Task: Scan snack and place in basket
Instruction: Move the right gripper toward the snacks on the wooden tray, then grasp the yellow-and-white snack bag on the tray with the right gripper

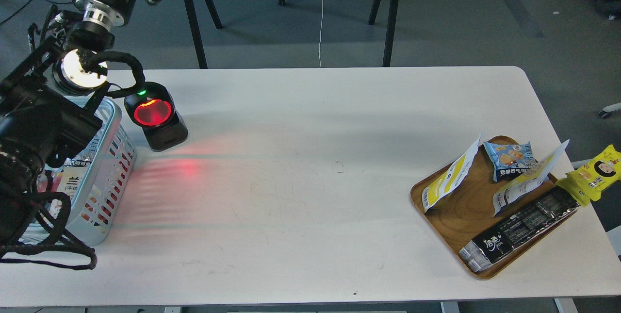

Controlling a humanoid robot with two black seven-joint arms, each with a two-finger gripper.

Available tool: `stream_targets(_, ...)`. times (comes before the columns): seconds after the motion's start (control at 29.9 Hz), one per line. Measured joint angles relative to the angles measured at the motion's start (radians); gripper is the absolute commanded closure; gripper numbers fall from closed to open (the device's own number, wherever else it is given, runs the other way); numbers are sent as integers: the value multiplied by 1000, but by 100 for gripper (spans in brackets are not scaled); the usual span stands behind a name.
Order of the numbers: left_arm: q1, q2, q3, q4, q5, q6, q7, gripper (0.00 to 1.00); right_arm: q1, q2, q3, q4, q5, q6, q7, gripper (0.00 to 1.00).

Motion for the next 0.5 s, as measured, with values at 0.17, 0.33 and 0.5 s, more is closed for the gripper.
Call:
stream_targets(0.17, 2, 0, 2, 0, 1, 0, -3, 1, 82, -34, -152, 185, -276, 0, 0, 3)
stream_targets(0.33, 11, -1, 1, 0, 1, 0, -8, 1, 87, -57, -236, 339, -503, 0, 0, 4)
stream_targets(0.5, 19, -2, 0, 1, 1, 0, -9, 1, 80, -61, -343, 384, -733, -1, -1, 5)
